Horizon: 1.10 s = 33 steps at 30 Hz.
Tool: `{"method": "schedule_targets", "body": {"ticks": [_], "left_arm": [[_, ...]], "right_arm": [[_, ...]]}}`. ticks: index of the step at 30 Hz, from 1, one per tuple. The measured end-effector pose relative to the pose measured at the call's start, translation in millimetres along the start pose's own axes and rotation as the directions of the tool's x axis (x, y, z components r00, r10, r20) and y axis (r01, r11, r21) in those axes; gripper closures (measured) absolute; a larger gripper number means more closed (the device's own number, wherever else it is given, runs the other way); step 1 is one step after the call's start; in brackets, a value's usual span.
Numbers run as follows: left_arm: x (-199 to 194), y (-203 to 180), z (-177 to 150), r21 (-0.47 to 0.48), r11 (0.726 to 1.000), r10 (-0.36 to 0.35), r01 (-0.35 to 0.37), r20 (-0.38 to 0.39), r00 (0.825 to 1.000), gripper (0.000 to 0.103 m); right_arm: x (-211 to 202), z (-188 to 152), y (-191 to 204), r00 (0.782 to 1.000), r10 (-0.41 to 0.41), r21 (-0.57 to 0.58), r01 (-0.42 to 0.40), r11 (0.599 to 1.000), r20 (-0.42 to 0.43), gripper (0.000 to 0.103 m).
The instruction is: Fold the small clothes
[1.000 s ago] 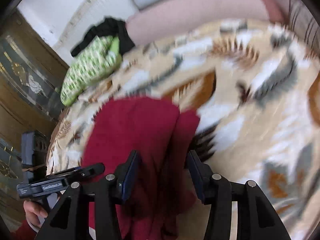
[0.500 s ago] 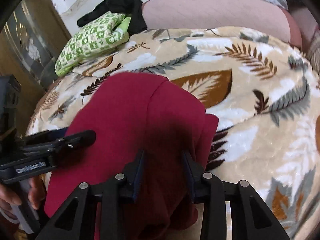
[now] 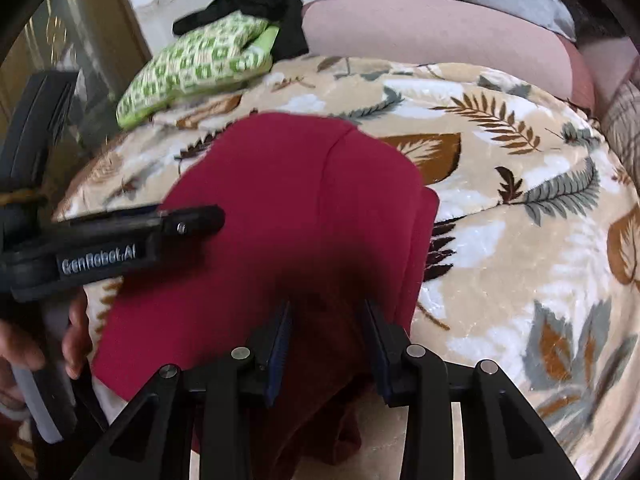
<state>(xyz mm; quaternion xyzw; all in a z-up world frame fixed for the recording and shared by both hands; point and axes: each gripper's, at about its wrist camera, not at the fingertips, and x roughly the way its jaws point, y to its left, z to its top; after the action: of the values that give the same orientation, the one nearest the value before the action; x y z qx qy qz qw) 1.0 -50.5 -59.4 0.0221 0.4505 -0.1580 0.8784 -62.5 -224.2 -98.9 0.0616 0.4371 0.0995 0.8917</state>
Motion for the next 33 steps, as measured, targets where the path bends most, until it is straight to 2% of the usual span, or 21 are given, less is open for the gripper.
{"method": "schedule_targets", "body": {"ticks": [4,8,17,26,30,33], "left_arm": [[-18.8,0.5,-1.9,0.006,1.0,0.013,-0.013,0.052,0.999,0.038],[-37.9,-3.1,-6.3,0.031,0.998,0.045,-0.048,0.098,0.994,0.038],[-69.7,-6.7,-16.4,0.049,0.995,0.073,-0.083,0.175,0.982,0.038],[-77.8,2.1,-22.5,0.006,0.998,0.065,-0.067,0.185,0.981,0.036],[-73.3,-4.8,-20.5,0.037,0.996,0.08,-0.087,0.156,0.985,0.036],[-77.7,-13.6,-20.2,0.088,0.99,0.097,-0.113,0.176,0.98,0.036]], "right_arm": [[-30.6,6.5,1.7,0.998,0.0,0.03,-0.002,1.0,0.062,0.068],[-46.7,6.6,10.6,0.995,-0.014,0.045,0.01,0.999,0.098,0.058],[-59.1,7.2,16.4,0.99,-0.062,0.089,0.051,0.995,0.129,0.057],[-57.6,10.4,14.4,0.983,-0.122,0.119,0.106,0.987,0.136,0.055],[-61.3,9.5,14.7,0.984,-0.124,0.117,0.109,0.987,0.131,0.055],[-67.6,11.7,9.8,0.977,-0.147,0.123,0.129,0.984,0.154,0.051]]}}
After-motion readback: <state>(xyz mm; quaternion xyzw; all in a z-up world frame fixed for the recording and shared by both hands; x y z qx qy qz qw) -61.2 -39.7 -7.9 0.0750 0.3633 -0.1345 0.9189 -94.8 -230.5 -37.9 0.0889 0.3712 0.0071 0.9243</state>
